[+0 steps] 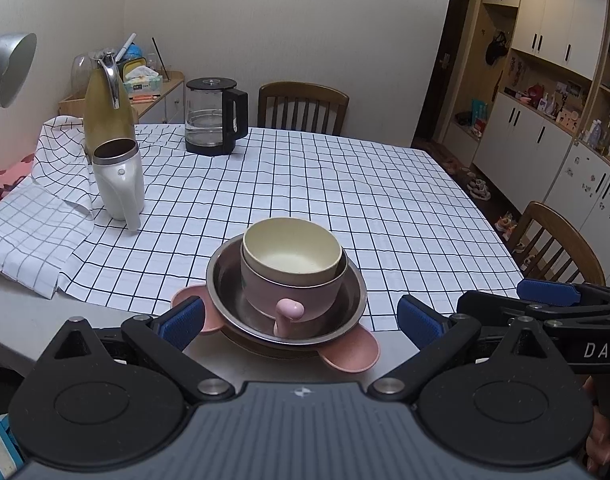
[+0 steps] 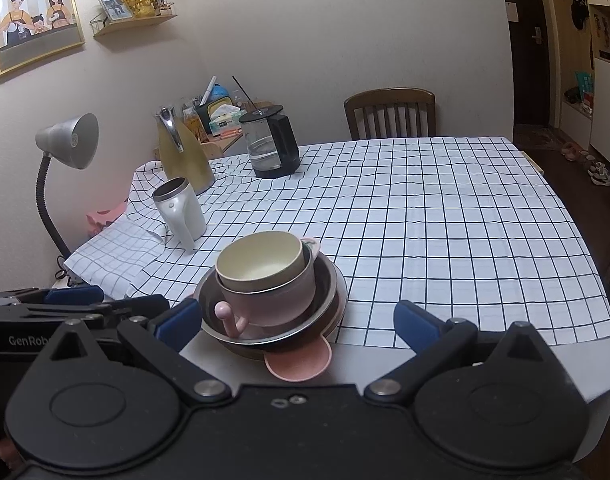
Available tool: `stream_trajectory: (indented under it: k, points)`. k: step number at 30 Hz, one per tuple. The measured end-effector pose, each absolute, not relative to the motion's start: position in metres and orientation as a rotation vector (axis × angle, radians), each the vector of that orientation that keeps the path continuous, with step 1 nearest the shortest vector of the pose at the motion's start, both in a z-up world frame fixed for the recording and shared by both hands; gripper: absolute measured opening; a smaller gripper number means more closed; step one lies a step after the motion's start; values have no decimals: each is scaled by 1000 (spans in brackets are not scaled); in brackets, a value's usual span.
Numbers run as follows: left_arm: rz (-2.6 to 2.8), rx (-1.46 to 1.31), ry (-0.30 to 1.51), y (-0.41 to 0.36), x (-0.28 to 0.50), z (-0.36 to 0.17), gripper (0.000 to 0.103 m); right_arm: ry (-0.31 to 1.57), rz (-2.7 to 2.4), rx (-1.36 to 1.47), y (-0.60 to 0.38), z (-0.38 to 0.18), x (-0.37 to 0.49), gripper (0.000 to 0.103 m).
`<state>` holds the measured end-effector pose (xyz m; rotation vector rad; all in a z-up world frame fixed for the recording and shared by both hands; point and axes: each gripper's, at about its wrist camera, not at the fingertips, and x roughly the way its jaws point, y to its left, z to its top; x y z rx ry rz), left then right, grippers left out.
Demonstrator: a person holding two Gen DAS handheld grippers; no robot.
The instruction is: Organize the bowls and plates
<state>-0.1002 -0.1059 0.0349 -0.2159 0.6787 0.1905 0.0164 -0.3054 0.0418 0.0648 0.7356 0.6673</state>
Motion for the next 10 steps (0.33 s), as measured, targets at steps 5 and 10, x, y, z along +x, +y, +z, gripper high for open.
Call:
stream_trajectory:
  k: [5, 10]
  points:
    - [190, -218, 683, -102, -97, 33, 103, 742, 664, 64, -302, 40, 19, 103]
    - [189, -224, 691, -96, -92, 30, 103, 748, 660, 60, -297, 38, 22, 103]
